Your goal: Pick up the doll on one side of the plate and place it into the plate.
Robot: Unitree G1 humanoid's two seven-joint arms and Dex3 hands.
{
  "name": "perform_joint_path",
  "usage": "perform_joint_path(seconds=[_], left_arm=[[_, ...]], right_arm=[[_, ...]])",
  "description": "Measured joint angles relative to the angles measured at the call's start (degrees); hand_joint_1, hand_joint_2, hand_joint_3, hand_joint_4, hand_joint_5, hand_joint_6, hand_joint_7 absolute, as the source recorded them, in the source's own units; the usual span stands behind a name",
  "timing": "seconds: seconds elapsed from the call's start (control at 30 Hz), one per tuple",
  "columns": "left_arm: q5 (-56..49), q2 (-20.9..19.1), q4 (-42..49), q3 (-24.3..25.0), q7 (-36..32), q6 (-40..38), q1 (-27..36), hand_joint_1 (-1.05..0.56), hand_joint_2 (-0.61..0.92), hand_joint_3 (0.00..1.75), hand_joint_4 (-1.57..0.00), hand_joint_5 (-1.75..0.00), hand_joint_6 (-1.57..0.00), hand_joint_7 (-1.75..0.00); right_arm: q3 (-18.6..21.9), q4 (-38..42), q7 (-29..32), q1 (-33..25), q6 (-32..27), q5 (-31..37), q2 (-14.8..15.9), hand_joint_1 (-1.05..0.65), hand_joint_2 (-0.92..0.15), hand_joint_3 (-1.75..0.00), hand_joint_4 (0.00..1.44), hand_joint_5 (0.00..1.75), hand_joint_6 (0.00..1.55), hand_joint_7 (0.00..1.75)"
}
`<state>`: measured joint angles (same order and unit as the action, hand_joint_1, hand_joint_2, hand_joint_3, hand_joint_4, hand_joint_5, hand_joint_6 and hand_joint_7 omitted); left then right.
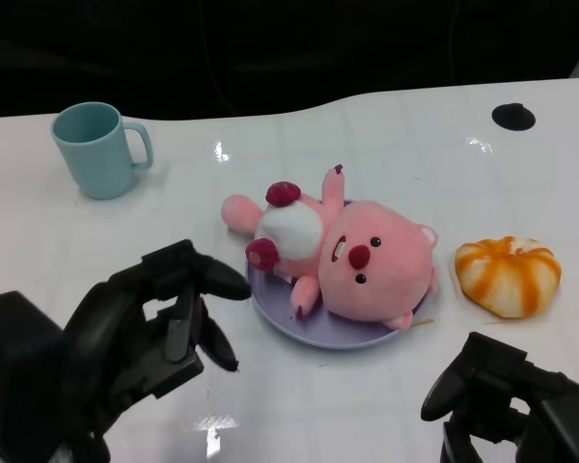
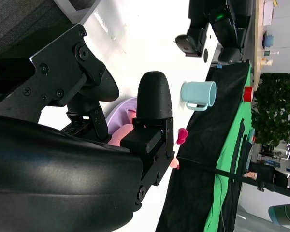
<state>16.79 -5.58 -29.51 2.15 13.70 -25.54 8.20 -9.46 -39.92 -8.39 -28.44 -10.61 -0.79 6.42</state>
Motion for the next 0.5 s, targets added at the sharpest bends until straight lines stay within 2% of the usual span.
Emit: perform_joint_path(seconds=[0.3,0.5], left_arm=[[4.8,-0.2,-4.9,1.9,-1.8,-8.4,5.4,-0.05,0.59,1.26,-0.83,-1.75,-0.70,-1.53],[6.0,-0.5,-6.0,1.9,-2.3,-10.6,7.2,-0.05,0.57,1.27,-0.84,-1.75,-0.69,-1.62]], right_arm=[[-0.2,0.0,0.0,0.1,-0.1,-0.1,-0.1,0.08,-0.45,-1.34,0.70,1.75,0.57,1.58],[0.1,0.0,0.0,0.1,0.0,-0.2,-0.1,0.08,-0.45,-1.35,0.70,1.75,0.57,1.58]])
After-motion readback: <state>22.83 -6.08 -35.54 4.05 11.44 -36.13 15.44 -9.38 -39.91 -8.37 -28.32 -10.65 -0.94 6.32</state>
